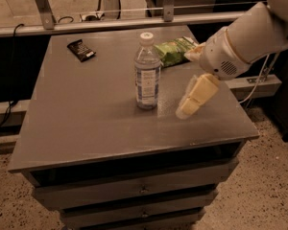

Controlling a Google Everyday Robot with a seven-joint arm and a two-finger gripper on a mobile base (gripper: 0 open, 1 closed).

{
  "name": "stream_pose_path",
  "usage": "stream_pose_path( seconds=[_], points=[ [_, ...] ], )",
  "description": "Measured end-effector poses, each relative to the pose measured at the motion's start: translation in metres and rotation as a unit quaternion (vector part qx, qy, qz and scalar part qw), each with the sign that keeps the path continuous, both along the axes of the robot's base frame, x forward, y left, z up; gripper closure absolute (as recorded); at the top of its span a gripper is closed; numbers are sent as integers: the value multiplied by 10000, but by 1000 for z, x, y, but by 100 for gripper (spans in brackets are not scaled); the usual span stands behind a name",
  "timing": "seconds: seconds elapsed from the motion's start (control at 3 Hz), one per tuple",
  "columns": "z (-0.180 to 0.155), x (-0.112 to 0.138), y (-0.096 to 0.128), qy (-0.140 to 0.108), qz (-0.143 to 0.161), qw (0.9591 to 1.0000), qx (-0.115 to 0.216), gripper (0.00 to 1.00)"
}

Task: Knock blue plastic bottle over

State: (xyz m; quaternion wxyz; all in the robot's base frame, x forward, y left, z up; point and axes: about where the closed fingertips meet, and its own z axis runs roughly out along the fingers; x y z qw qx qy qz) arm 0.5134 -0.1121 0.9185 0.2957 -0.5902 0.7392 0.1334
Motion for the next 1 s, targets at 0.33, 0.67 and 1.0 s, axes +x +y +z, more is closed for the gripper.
stream_pose_path(
  seconds=[0.33,0.67,1.0],
  points=[
    [-9,28,27,-105,-76,9965,831,0],
    [-19,48,55,-144,-123,9879,1541,0],
    [-21,67,78,-197,-202,9809,1926,0]
  ],
)
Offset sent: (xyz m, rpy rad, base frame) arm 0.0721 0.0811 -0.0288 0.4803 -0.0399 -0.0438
